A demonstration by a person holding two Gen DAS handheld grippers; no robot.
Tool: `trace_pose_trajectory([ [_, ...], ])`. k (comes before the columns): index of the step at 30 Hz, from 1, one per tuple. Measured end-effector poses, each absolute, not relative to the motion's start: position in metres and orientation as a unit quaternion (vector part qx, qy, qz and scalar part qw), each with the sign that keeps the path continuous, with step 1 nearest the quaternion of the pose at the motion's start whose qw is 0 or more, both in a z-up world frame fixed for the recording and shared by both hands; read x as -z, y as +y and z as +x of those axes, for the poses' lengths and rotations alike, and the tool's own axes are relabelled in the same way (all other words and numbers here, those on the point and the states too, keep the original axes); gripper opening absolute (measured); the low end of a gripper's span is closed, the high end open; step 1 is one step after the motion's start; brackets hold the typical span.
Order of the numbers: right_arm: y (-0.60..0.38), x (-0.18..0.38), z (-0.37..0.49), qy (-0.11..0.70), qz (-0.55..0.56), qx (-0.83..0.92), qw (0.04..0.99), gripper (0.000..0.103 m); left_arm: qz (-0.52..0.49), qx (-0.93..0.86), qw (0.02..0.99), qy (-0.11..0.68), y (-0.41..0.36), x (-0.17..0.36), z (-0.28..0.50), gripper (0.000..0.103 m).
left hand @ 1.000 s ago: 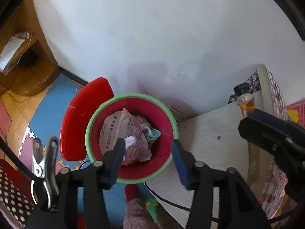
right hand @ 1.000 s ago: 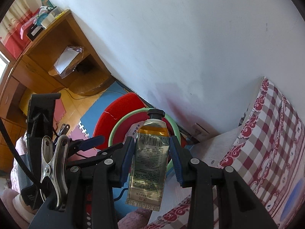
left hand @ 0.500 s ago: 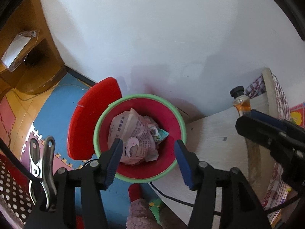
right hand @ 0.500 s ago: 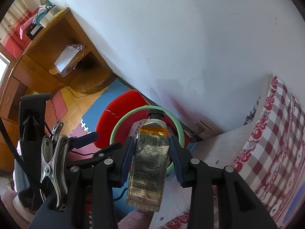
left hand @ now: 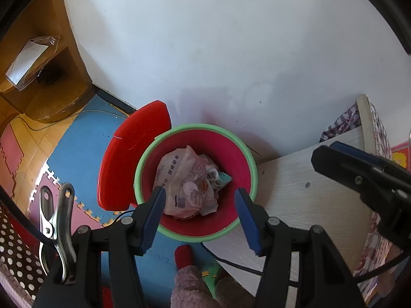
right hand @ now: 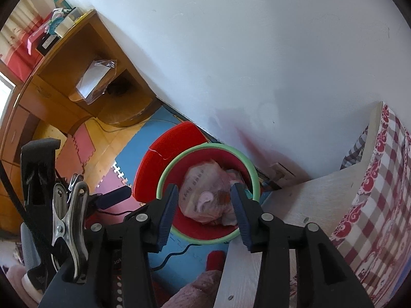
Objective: Collect trash
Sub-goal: 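Open the right tool to drop the hand-cream tube into the bucket, then move both tools from the bucket over the bed toward the white-and-green box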
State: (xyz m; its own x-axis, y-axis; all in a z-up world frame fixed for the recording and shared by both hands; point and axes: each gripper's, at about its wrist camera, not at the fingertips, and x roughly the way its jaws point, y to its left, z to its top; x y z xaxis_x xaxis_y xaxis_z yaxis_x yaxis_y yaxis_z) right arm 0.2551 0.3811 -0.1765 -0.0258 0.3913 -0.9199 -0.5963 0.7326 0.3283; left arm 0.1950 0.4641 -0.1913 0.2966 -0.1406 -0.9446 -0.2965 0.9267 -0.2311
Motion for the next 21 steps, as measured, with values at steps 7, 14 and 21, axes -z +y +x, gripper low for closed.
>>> trace_pose_trajectory([
  [7,0.381,0.172,0.25,0.619,-0.081,-0.356,0.696,0.044,-0.186,-0.048,0.785,0.59,0.466,0.189,0.194,0.059],
  [14,0.374,0.166,0.245,0.62,-0.069,-0.35,0.699,0.044,-0.184,-0.043,0.787,0.587,0.465,0.183,0.188,0.059],
  [21,0.366,0.155,0.235,0.621,-0.056,-0.345,0.702,0.044,-0.187,-0.048,0.79,0.582,0.46,0.169,0.174,0.059],
])
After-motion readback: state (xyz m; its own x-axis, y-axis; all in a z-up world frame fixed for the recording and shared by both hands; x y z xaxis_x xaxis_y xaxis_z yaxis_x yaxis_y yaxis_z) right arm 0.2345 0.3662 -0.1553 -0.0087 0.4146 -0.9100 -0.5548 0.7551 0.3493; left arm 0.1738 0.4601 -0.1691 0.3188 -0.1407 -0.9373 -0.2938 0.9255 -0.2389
